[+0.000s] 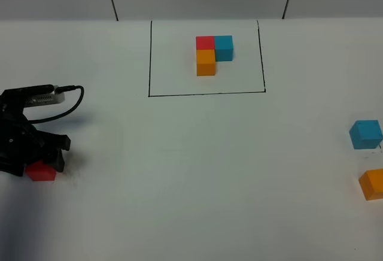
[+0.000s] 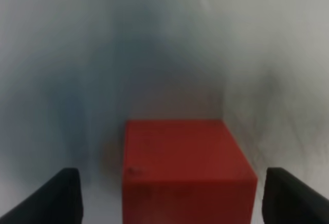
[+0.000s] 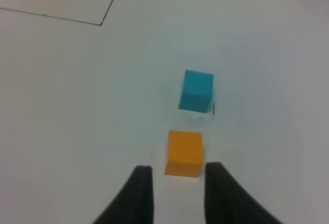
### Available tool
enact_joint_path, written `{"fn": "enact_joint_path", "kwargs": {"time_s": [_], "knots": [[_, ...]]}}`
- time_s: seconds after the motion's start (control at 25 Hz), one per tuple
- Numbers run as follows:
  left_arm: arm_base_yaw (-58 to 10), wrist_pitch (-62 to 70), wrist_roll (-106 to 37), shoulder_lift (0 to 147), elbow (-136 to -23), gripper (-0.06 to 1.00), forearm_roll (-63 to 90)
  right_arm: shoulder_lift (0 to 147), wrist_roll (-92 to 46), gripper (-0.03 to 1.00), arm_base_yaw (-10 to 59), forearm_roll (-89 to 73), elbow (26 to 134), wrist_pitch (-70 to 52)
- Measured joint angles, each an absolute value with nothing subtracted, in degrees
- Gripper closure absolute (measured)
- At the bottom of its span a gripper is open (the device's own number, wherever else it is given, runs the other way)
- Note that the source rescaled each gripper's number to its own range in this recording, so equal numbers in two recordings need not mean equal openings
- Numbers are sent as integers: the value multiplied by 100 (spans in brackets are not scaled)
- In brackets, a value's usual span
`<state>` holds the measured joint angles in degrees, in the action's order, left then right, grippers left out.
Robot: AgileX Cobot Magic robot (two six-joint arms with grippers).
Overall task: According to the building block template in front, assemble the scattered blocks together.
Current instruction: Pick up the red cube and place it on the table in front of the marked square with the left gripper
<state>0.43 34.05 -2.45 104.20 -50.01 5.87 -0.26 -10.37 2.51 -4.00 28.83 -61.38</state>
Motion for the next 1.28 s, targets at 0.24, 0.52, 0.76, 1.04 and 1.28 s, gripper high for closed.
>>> {"fn": "enact_joint_path", "kwargs": {"time_s": [0.24, 0.52, 0.76, 1.04, 1.28], "knots": [[43, 3258, -405, 10513, -5032, 93, 587, -26, -1037, 97, 251, -400, 2883, -6138], [-745, 3280, -2300, 10121, -5762, 93, 646, -26, -1037, 97, 251, -400, 2883, -6138], [-2233, 3855, -4273, 10135, -6577, 93, 868, -26, -1037, 97, 251, -400, 2883, -6138], [-3361, 4200, -4688, 10959, -7752, 93, 580, -26, -1037, 97, 251, -400, 2883, -6138], [-3732, 5403, -4825, 12107, -9425, 93, 315, -26, -1037, 97, 251, -400, 2883, -6138]]}}
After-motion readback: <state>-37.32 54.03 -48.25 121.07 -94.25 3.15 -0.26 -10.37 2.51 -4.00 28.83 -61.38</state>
